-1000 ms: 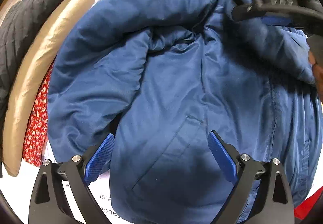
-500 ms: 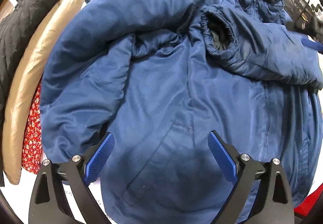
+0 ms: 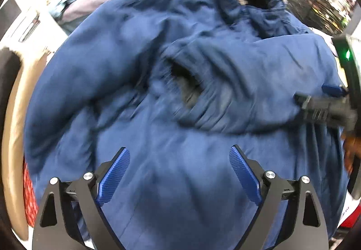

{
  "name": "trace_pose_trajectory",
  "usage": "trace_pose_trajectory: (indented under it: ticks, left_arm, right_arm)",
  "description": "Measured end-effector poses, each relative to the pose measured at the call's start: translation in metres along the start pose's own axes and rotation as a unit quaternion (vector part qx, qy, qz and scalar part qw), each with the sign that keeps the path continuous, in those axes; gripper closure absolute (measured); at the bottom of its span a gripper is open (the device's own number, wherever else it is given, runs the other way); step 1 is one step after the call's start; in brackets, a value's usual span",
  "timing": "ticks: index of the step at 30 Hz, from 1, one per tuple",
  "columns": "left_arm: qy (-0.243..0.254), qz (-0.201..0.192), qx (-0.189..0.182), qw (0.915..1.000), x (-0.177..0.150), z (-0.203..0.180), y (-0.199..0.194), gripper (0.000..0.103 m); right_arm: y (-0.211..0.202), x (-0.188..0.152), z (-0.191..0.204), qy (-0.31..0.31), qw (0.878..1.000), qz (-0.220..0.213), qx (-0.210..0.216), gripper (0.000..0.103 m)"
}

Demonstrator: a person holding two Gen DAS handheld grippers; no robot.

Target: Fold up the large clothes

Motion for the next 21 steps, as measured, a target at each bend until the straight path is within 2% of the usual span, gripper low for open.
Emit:
trace_pose_trajectory:
  ticks: [3,8,10,12,15,21]
  left_arm:
    - [0.031,-0.002,0.009,0.9995,0.024,-0.019,0.023,0.015]
    - [0.071,0.056,0.038,0.9952,0.04,-0.033,0.085,0.014]
    - [0.051,0.061,0.036,0.9962,0.042,-0.028,0.097,0.005]
    - [0.003,0.061,0.002,0.9981,0.046,-0.016,0.107,0.005]
    - [-0.065,0.079,-0.041,0.9939,0.048,-0.001,0.12,0.005]
    - [-0.059,0.101,-0.035,0.9926,0.06,-0.002,0.129,0.005]
  right_arm:
    - [0.012,-0.005,0.004,-0.017,1.0,0.003,-0.009,0.012]
    - [0.033,-0.005,0.006,-0.021,1.0,0.018,0.002,0.007]
    - [0.038,-0.004,0.008,-0.029,0.999,0.022,-0.002,0.006]
    - [0.044,-0.003,0.008,-0.031,0.999,0.026,-0.004,0.006]
    - [0.049,0.0,0.007,-0.021,0.999,0.024,0.0,0.006]
    - [0.052,0.002,0.009,-0.014,1.0,0.01,-0.009,0.006]
Point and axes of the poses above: each gripper's, at about its wrist camera, not at the fingertips, and y roughly the way its jaws point, z to its left, x to its top, the point moved 5 cm from there along y, roughly the way its jaws point, and after that the axes turned 10 degrees about -x, right-handed, at the moved point
